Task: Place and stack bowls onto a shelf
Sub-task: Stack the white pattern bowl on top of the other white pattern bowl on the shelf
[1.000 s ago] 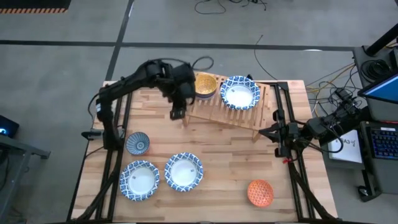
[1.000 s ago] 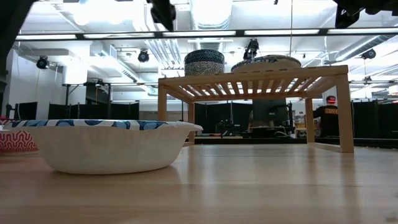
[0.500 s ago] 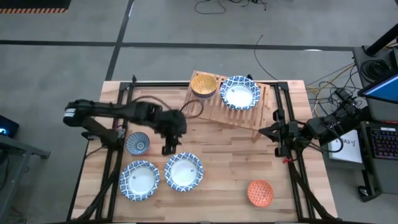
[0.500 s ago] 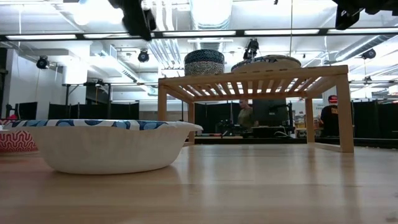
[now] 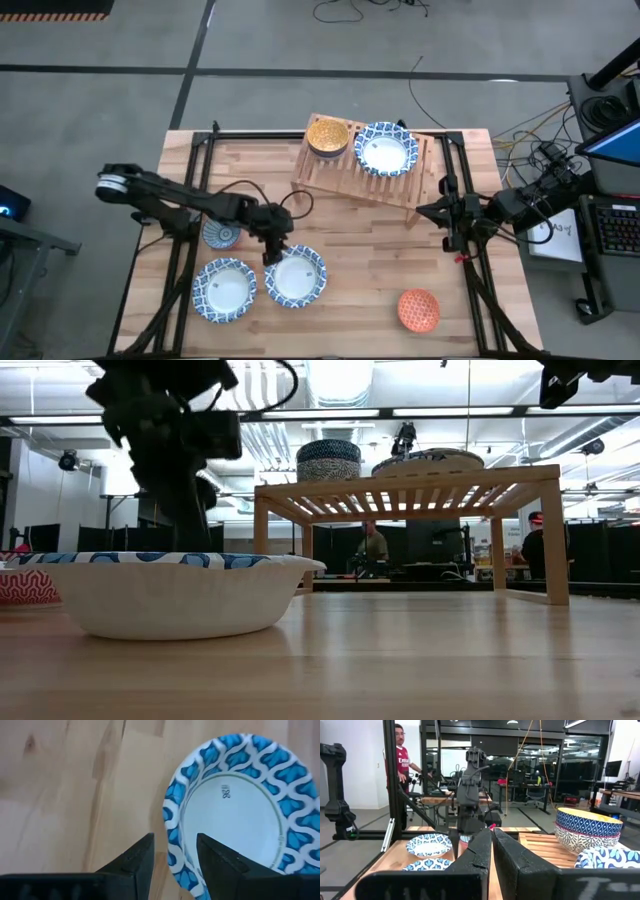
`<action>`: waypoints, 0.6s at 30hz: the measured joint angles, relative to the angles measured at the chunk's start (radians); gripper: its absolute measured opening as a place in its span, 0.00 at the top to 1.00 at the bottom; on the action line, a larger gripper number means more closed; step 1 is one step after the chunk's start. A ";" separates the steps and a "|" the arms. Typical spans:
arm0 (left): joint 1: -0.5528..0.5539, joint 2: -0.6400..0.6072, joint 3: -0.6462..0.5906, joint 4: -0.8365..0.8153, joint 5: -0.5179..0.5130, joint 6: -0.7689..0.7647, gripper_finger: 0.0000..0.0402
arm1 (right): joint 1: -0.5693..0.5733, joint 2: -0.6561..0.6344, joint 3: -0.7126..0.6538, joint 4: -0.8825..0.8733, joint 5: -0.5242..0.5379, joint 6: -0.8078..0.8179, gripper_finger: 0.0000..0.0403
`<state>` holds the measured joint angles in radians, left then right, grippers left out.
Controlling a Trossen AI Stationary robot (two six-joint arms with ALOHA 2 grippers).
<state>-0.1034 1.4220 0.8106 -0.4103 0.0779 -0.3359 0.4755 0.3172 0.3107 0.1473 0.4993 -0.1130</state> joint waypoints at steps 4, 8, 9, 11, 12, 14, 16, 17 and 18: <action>-0.010 0.022 -0.016 0.032 0.017 -0.021 0.70 | 0.000 0.000 0.000 0.000 0.000 0.000 0.98; -0.022 0.056 -0.020 0.062 0.020 -0.052 0.71 | 0.000 0.001 0.000 -0.001 0.000 -0.001 0.98; -0.023 0.068 -0.020 0.061 0.020 -0.060 0.71 | 0.000 0.001 0.000 -0.001 0.000 -0.002 0.98; -0.025 0.097 -0.021 0.060 0.020 -0.070 0.71 | 0.000 0.001 0.000 -0.001 0.000 -0.002 0.98; -0.025 0.110 -0.022 0.060 0.020 -0.070 0.71 | 0.000 0.001 0.000 -0.001 0.000 -0.001 0.98; -0.025 0.134 -0.022 0.064 0.020 -0.070 0.71 | 0.000 0.001 0.000 -0.001 0.000 0.000 0.98; -0.028 0.150 -0.022 0.071 0.020 -0.062 0.71 | 0.000 0.001 0.000 -0.001 0.000 0.000 0.98; -0.030 0.153 -0.021 0.071 0.020 -0.053 0.72 | 0.000 0.001 0.000 -0.001 0.000 0.001 0.98; -0.033 0.156 -0.015 0.069 0.020 -0.045 0.74 | 0.000 0.002 0.000 -0.001 0.000 0.004 0.98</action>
<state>-0.1364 1.5780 0.7957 -0.3412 0.0978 -0.3807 0.4751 0.3187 0.3107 0.1463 0.4992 -0.1092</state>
